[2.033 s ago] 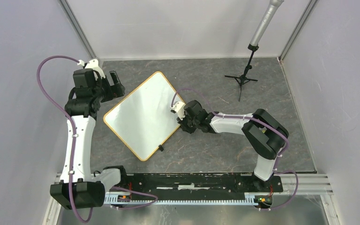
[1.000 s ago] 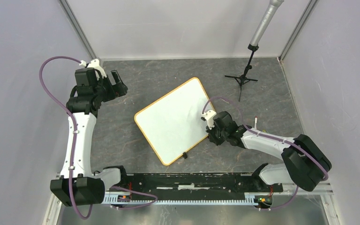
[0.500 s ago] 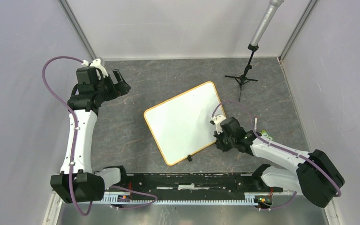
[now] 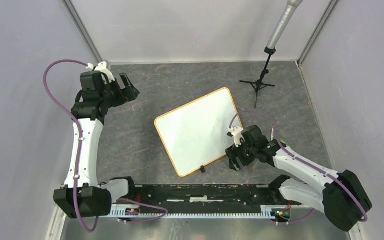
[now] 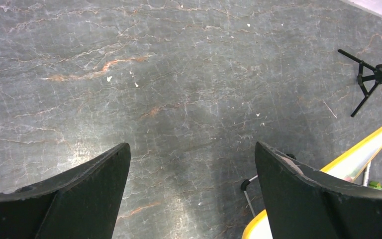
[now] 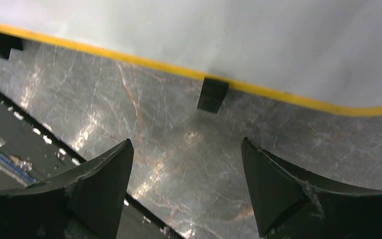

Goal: Write a sentence on the whiteboard
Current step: Move the whiteboard stand to the center of the board, then pick up the whiteboard marker from the center of the board.

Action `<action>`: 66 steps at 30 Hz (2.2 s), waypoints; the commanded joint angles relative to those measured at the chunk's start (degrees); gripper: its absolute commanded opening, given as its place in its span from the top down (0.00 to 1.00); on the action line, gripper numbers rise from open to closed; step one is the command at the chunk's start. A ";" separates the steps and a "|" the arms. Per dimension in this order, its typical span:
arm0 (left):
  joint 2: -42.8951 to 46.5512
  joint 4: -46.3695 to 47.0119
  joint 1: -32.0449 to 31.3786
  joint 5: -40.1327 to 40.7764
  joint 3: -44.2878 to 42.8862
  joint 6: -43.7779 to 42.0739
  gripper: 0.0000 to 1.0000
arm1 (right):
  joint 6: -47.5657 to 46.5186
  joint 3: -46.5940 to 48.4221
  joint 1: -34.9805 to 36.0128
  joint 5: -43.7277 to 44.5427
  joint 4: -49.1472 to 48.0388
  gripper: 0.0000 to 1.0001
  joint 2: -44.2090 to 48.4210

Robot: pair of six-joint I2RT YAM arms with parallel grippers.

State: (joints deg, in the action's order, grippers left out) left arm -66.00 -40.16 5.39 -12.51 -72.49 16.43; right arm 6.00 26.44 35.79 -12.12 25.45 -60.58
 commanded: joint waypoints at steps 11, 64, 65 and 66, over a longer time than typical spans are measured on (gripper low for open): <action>-6.38 -4.74 -0.11 -3.71 -10.36 -4.30 0.00 | -11.97 17.05 -12.92 -3.08 9.36 0.02 9.17; -7.76 -7.09 -1.33 -2.91 -10.66 -7.40 0.00 | -20.49 33.16 -43.87 -4.74 15.21 1.00 -31.64; -8.32 -8.19 -1.29 -3.57 -12.30 -8.54 0.00 | -20.59 33.94 -43.83 -6.94 15.10 1.00 -30.02; -8.68 -9.08 -1.26 -4.54 -14.22 -10.19 0.00 | -20.51 34.71 -43.82 -8.73 14.65 1.00 -27.90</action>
State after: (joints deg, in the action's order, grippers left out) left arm -73.80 -47.83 4.38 -13.91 -80.01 11.27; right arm -14.50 56.62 -8.29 -10.87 39.53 -94.96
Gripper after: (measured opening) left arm 0.994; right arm 0.026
